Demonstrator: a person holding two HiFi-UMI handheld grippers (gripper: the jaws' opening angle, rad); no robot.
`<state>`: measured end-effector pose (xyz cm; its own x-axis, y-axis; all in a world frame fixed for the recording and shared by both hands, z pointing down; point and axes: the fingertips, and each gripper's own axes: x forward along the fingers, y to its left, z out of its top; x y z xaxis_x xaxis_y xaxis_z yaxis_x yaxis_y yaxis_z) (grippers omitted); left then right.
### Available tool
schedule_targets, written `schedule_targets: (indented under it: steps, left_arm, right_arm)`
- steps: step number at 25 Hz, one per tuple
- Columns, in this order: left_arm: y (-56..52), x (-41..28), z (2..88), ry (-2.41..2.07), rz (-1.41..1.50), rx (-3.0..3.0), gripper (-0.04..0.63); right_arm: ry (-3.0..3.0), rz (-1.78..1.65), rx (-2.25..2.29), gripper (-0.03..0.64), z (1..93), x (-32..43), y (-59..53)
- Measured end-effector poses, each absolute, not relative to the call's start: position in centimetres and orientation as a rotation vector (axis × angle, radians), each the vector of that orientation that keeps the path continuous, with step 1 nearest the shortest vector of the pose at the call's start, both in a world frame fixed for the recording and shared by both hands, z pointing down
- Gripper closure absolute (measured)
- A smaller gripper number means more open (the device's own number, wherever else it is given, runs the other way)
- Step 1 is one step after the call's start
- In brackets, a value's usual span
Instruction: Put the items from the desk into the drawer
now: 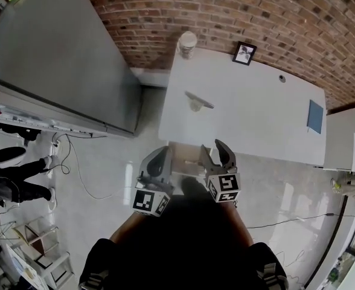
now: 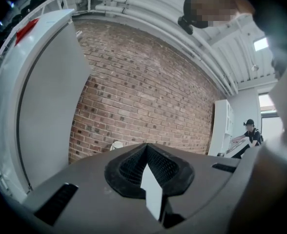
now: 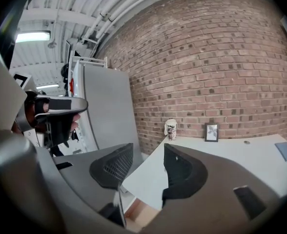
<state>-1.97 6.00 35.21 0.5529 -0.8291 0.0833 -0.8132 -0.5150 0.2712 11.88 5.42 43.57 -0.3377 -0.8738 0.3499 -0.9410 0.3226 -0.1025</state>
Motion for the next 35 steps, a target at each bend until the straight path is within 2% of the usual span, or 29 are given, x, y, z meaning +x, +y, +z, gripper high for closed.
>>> schedule_targets:
  steps: [14,35]
  left_arm:
    - [3.6,-0.6,35.7,-1.515,-0.031,2.382,0.594]
    - [-7.1,-2.8,39.4,-1.411,0.004,2.363,0.594]
  right_arm:
    - [-2.331,0.441,1.338,0.439,50.0,12.3,-2.7]
    - [-1.905,0.343,1.074,0.423,67.0,12.9,-11.6]
